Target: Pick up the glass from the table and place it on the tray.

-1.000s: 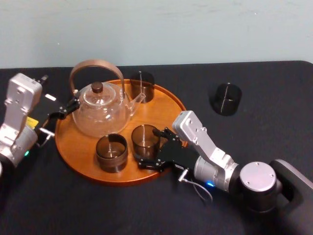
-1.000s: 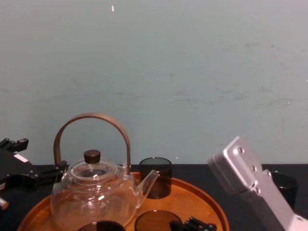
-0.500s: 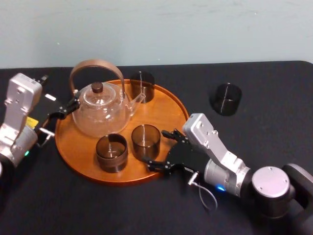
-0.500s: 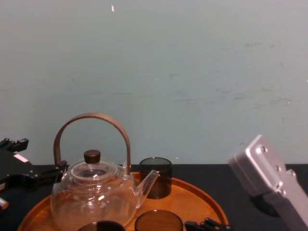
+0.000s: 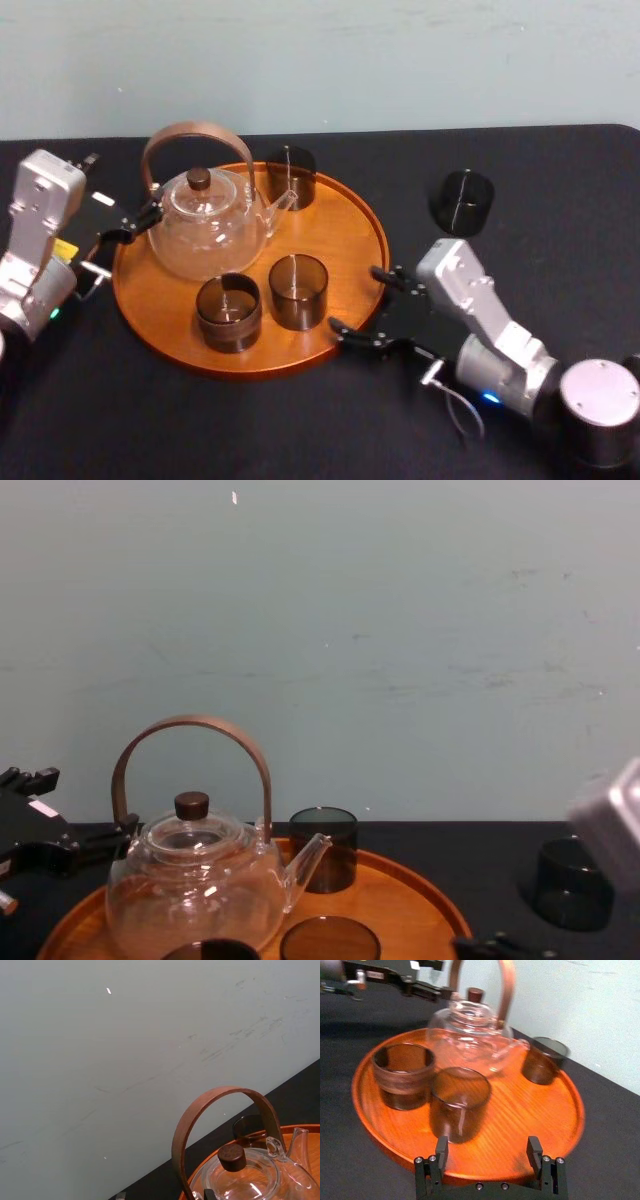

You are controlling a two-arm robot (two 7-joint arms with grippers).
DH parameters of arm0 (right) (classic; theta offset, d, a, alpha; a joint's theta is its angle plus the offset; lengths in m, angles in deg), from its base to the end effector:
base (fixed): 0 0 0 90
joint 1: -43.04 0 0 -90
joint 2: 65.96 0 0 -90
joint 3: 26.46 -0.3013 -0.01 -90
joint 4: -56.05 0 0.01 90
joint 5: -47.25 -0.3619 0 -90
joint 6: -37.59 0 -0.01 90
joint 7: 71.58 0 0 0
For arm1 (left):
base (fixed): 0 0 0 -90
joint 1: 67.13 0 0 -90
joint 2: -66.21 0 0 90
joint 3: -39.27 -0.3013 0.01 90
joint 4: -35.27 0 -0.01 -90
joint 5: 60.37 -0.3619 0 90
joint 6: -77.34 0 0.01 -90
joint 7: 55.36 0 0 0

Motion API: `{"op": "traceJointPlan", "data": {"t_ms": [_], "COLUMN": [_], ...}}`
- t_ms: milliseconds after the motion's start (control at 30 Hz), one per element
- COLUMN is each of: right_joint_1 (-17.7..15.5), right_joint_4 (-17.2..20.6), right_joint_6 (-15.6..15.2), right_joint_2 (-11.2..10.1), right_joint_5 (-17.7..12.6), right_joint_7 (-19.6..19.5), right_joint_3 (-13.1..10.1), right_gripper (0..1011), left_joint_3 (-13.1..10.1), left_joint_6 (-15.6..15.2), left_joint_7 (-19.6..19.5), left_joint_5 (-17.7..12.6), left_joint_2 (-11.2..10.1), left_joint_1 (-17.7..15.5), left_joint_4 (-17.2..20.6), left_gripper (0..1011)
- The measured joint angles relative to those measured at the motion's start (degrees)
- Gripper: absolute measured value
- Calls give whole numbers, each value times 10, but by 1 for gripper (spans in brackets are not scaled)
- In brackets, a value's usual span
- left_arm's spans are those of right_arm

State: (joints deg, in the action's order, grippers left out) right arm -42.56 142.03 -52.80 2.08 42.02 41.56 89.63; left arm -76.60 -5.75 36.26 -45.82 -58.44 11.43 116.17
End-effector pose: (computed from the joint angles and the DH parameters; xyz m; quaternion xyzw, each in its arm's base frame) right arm 0.3693 0.0289 -0.3482 -0.1609 -0.0433 -0.3605 0.9178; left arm 0.4101 0.0751 -0.3215 0.1415 -0.1325 0.5799 0.7913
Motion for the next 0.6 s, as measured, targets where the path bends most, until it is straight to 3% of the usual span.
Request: {"op": "traceJointPlan", "data": {"t_ms": [233, 600], "right_joint_1": [-30, -41], "right_joint_4": [20, 14], "right_joint_6": [2, 6], "right_joint_2": [-16, -22], "right_joint_5": [-14, -19], "right_joint_7": [-18, -46], "right_joint_3": [-42, -98], "right_gripper": [1002, 1002], "left_joint_3": [0, 0], "left_joint_6": [0, 0], "left_joint_7": [0, 0], "left_joint_5": [0, 0], "left_joint_2": [0, 0], "left_joint_1": [0, 0], "left_joint_4": [0, 0], "left_gripper": [1009, 1010]}}
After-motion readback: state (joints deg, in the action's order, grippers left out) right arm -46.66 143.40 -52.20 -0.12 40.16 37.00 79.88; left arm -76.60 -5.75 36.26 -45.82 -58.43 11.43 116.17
